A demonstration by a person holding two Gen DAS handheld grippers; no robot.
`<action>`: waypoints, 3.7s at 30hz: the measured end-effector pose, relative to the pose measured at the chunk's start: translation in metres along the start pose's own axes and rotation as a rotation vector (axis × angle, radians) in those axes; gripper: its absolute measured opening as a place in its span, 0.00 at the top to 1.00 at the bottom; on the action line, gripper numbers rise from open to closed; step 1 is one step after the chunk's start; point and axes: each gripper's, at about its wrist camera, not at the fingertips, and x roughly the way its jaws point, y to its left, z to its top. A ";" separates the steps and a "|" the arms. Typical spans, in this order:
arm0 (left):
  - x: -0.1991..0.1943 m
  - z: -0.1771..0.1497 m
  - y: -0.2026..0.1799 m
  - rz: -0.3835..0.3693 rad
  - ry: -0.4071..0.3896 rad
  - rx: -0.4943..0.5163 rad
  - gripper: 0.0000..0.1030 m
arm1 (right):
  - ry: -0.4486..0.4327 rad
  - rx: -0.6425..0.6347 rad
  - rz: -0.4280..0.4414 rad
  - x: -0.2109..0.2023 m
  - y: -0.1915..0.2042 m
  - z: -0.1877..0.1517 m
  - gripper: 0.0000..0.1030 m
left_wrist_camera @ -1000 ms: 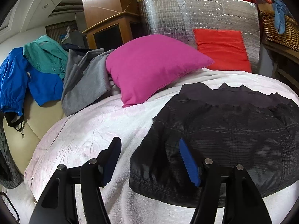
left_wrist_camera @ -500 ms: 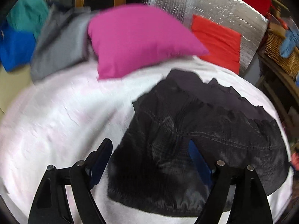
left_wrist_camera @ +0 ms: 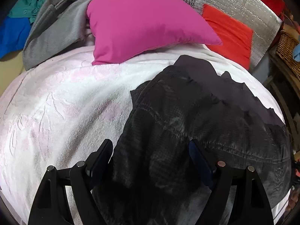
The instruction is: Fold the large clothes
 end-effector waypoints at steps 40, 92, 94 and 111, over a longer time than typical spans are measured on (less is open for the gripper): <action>-0.073 -0.077 -0.101 0.014 -0.135 0.275 0.15 | -0.044 -0.297 0.032 -0.036 0.081 -0.085 0.49; -0.120 -0.108 -0.065 0.075 -0.089 0.130 0.24 | 0.032 -0.216 0.119 -0.066 0.092 -0.161 0.35; -0.140 -0.113 -0.065 0.082 -0.137 0.152 0.24 | -0.022 -0.286 0.079 -0.083 0.106 -0.170 0.32; -0.360 -0.154 -0.079 0.199 -0.559 0.269 0.08 | -0.376 -0.554 -0.189 -0.294 0.145 -0.209 0.20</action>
